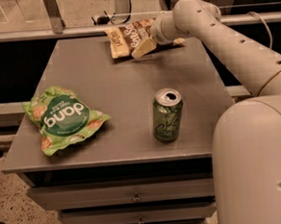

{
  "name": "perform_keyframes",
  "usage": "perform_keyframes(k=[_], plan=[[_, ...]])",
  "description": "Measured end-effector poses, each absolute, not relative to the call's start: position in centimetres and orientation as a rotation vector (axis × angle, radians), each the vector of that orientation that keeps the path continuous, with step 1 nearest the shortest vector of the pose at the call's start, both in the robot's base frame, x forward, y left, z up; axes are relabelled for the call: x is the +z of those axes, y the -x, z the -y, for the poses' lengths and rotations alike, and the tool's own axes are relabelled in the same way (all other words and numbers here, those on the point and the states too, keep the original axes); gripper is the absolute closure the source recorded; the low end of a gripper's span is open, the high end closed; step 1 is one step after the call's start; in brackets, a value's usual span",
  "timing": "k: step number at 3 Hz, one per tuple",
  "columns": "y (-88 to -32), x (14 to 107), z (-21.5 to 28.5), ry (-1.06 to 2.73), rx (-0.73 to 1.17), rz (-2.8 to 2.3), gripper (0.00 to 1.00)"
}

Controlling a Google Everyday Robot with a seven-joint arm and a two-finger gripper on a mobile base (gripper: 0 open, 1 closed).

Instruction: Move brown chip bag near green can

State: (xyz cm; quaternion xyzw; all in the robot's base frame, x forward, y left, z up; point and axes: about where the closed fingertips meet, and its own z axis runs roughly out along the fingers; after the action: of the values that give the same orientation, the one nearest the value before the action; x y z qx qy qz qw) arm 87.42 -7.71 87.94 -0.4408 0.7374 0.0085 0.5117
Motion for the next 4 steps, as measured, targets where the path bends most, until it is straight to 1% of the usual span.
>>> perform_keyframes(k=[1, 4], plan=[[-88.3, 87.1, 8.5, 1.02, 0.004, -1.791, 0.14], [-88.3, 88.1, 9.1, 0.997, -0.036, -1.775, 0.83]])
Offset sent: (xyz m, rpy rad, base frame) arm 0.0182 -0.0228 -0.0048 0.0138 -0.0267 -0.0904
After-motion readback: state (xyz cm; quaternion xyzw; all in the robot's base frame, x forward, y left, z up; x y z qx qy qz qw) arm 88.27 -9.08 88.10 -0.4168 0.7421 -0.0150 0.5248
